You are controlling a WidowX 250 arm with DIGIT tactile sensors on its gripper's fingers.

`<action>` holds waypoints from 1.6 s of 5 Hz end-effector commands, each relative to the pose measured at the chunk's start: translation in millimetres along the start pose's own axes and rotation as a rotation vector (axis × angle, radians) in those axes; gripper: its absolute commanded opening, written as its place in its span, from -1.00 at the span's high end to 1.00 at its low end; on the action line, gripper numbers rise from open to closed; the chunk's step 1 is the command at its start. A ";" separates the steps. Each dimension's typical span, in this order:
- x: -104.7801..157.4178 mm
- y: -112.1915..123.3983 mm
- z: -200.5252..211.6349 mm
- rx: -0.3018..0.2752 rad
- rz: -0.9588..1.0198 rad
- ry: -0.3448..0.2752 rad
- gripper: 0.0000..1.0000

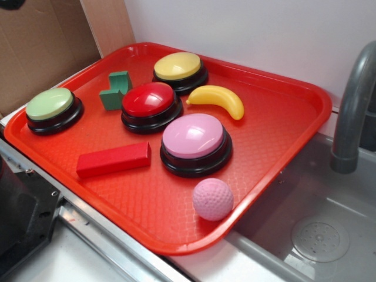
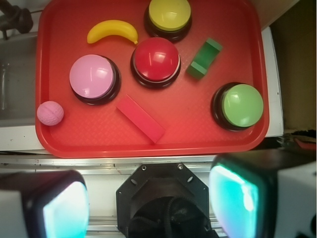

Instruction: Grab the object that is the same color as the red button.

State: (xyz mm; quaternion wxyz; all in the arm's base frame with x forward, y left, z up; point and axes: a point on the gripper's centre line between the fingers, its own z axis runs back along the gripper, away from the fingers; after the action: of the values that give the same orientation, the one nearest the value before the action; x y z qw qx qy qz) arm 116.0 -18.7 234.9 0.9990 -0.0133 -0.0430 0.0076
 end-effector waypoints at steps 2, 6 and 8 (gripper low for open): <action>10.3 2.3 -34.8 0.123 -0.125 0.018 -1.00; 33.7 -9.6 -172.8 0.016 -0.484 -0.061 -1.00; 28.9 -11.8 -213.1 0.034 -0.505 -0.016 -1.00</action>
State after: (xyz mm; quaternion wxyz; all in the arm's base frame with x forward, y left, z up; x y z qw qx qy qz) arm 157.5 -30.6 21.0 0.9706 0.0140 -0.0383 -0.2372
